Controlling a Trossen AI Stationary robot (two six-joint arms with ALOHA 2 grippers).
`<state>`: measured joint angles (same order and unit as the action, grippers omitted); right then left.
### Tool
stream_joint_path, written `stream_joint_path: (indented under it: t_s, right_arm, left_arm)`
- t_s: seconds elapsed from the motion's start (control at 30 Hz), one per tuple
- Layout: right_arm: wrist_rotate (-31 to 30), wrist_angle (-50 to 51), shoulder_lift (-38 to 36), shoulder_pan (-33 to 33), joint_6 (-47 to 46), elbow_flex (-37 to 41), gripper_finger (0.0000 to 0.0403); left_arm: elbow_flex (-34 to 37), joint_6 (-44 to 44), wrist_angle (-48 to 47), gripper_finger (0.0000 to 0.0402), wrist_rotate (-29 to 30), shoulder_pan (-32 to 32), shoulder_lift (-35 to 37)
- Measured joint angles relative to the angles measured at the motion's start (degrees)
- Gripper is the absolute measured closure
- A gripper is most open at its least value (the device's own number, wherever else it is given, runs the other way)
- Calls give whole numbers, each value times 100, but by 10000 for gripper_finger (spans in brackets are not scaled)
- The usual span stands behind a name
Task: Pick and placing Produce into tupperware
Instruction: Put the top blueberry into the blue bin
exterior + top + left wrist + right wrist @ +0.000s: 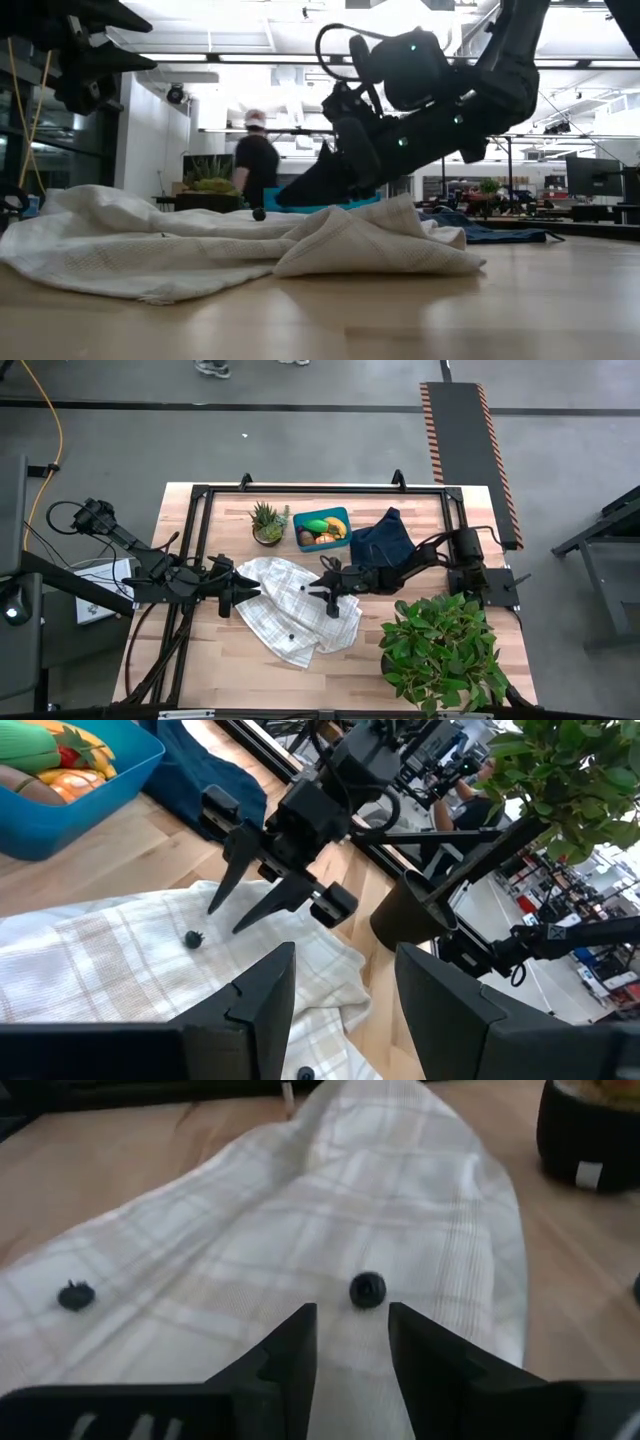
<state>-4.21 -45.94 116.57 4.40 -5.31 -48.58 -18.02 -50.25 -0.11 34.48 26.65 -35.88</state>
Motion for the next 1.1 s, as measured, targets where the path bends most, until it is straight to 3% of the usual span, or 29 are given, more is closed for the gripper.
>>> stream_joint_path:
  t_s: [0.2,1.1]
  right_arm:
    - [13,-144,171,0,25,-48,268]
    - [339,-161,394,-251,152,-344,267]
  left_arm:
    - [0,-118,-1,238,0,0,0]
    - [0,-121,-5,238,2,0,0]
